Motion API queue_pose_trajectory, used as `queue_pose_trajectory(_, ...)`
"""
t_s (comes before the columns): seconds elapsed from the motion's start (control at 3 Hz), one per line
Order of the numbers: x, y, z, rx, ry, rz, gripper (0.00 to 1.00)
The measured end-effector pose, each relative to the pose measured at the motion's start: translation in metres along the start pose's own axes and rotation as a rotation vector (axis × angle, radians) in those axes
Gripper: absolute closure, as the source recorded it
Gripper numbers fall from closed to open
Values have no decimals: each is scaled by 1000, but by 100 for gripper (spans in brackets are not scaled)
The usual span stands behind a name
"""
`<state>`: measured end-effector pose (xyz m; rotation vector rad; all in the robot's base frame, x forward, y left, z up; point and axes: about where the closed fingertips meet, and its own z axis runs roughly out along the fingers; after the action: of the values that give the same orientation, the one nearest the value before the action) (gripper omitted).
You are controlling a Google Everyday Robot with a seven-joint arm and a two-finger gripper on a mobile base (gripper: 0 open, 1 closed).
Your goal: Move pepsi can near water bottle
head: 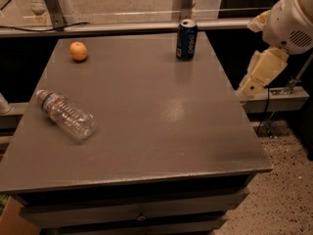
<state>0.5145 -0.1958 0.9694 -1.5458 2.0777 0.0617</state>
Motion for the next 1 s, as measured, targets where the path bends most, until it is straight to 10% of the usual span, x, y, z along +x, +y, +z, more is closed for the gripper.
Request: queue_pose_trajectory(1.0, -11, -65, 55, -27, -175, 121, 0)
